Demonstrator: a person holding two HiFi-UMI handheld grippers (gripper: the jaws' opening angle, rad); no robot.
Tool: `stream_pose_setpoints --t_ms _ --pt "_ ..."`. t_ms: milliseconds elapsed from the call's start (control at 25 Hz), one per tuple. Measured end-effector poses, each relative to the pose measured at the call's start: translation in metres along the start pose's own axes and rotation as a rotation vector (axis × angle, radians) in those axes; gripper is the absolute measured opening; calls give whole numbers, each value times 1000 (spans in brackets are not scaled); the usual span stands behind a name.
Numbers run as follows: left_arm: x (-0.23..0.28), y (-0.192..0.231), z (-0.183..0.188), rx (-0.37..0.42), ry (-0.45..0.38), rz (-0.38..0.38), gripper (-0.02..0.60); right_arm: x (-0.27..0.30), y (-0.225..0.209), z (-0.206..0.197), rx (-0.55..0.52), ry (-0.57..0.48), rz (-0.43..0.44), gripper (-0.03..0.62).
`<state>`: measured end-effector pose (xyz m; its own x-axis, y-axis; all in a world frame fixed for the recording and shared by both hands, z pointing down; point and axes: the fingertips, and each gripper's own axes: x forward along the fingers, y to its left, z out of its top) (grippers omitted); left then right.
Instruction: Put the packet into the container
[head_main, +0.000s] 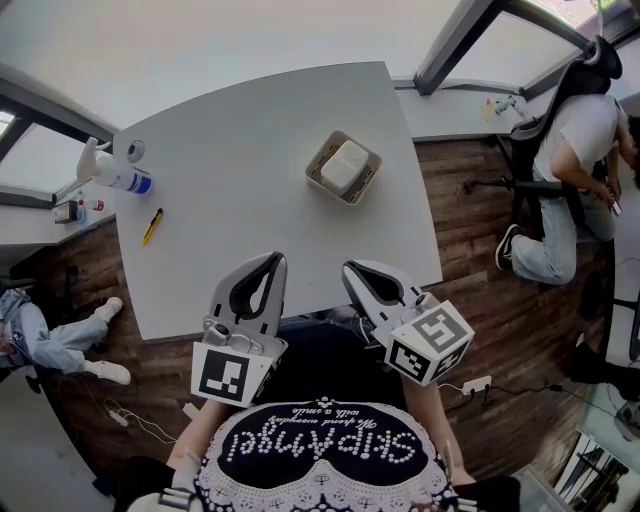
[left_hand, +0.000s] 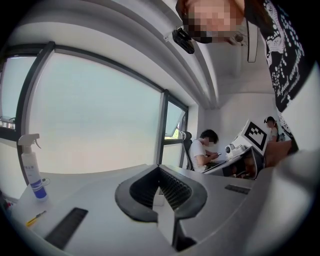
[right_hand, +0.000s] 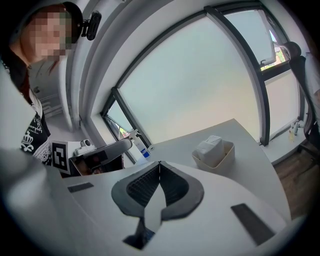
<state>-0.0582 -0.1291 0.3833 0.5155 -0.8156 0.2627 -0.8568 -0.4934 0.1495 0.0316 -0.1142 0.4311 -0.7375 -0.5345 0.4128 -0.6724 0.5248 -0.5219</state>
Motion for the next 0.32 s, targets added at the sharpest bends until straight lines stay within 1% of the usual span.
stream_pose_setpoints --t_ms 320 --pt "0 0 3 -2 -11 4 8 0 1 -1 -7 9 7 15"
